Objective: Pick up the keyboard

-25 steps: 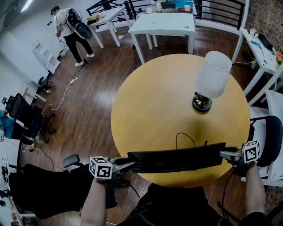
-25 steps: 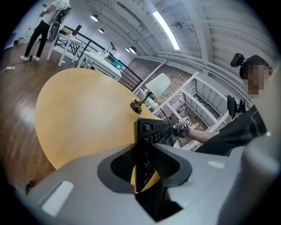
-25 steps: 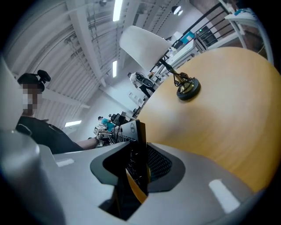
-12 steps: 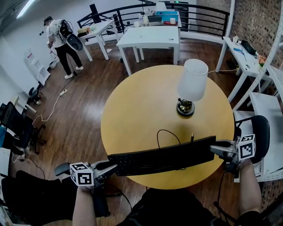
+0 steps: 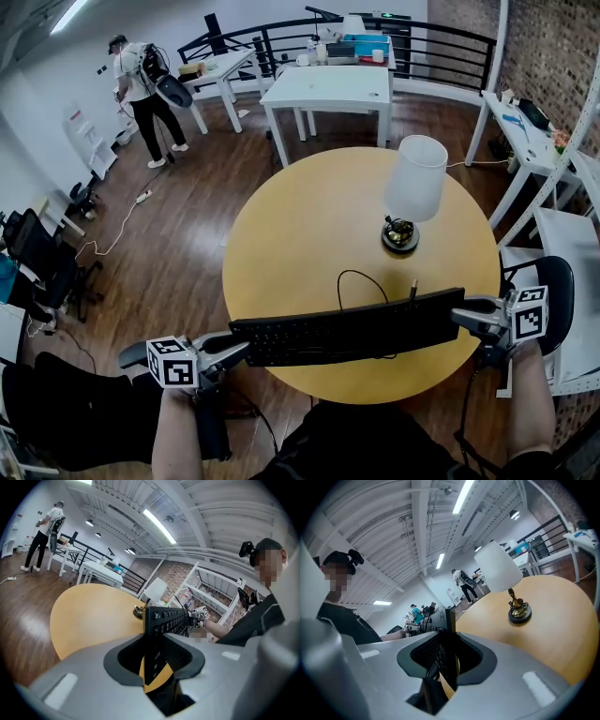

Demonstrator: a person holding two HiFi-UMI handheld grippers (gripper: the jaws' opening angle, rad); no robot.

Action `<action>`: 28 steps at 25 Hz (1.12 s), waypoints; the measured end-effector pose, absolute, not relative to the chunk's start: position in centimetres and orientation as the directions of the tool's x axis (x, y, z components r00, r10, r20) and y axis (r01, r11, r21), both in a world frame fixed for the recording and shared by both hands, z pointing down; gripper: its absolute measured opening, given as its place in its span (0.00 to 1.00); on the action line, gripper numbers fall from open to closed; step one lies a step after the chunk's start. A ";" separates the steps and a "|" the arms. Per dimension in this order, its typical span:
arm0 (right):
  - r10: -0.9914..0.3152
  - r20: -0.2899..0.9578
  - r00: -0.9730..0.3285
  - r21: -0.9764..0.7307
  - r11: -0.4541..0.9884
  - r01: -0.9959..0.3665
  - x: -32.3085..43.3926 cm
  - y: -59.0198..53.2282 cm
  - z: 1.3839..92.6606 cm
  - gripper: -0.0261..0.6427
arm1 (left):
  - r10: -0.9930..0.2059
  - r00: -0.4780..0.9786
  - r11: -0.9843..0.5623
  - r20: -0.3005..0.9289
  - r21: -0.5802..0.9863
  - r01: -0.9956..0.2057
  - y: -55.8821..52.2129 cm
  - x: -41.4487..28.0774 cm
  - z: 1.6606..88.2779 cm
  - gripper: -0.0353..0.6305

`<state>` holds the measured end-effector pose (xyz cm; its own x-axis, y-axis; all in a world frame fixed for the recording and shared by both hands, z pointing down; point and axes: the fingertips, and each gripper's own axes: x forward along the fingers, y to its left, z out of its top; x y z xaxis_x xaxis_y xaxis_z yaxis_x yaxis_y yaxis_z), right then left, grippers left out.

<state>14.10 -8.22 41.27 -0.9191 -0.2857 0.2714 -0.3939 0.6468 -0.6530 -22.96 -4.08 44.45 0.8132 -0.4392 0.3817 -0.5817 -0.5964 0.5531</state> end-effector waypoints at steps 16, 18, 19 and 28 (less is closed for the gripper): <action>-0.304 0.269 -0.914 -0.636 0.657 -0.406 14.8 -8.5 40.8 0.20 | -0.436 0.813 -0.596 0.386 0.553 -0.582 -4.1 -22.2 44.8 0.23; -0.307 0.268 -0.913 -0.635 0.657 -0.408 14.9 -8.5 41.0 0.20 | -0.434 0.812 -0.598 0.390 0.550 -0.583 -4.1 -22.1 45.0 0.23; -0.308 0.269 -0.913 -0.634 0.656 -0.408 14.9 -8.5 41.1 0.20 | -0.435 0.813 -0.598 0.388 0.550 -0.582 -4.0 -22.1 45.1 0.23; -0.301 0.268 -0.915 -0.623 0.671 -0.402 14.2 -8.0 40.5 0.19 | -0.437 0.809 -0.598 0.394 0.544 -0.588 -3.6 -22.7 44.5 0.23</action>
